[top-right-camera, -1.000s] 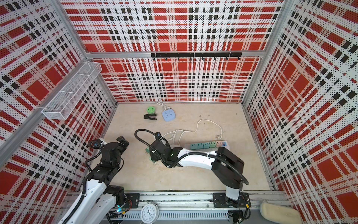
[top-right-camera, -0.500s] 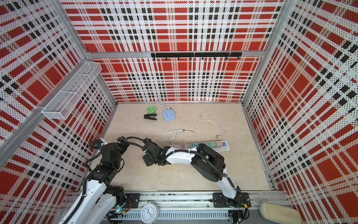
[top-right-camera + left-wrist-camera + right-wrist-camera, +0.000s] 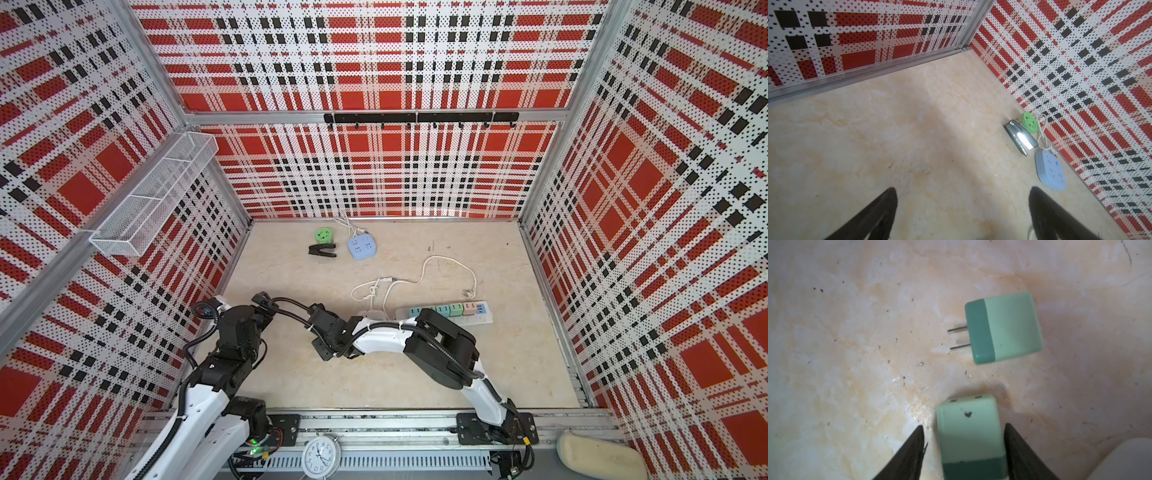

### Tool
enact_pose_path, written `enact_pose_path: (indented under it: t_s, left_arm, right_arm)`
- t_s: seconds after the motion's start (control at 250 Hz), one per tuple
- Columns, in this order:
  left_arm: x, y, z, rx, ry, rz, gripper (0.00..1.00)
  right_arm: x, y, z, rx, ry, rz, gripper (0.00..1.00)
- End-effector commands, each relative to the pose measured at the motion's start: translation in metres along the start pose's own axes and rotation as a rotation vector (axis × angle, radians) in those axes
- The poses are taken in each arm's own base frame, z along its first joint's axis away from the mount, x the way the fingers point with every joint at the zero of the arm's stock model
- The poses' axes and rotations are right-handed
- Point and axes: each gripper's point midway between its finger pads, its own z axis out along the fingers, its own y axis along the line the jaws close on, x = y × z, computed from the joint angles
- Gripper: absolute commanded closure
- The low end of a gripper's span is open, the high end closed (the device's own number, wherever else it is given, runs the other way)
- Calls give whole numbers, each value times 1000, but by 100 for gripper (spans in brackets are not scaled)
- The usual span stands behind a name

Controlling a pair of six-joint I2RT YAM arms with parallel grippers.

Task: Insert the plug
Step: 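Grasp a mint-green charger with the right gripper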

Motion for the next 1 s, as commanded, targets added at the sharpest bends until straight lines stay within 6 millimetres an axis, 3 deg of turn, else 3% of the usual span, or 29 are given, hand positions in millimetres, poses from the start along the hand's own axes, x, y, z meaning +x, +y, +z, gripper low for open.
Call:
enact_pose_path:
  t_s: [0.0,0.232,0.428,0.592,0.852,0.996]
  left_arm:
    - [-2,0,2,3,-16,-14,1]
    - [-2,0,2,8,-13,-13,1]
    - [-1,-5,2,31,-6,4,1]
    - [10,-35,2,206,44,78,1]
    - [26,-83,-16,454,116,248,1]
    - [34,-99,-25,530,130,298,1]
  right_arm:
    - [10,3,14,35,31,-53,45]
    - [16,2,18,39,45,-47,52]
    - [6,4,2,14,-5,-32,64]
    - [-19,4,-42,-17,-118,-22,67]
    - [-43,-29,-119,77,-304,-25,73]
    - [-43,-62,-162,138,-409,16,76]
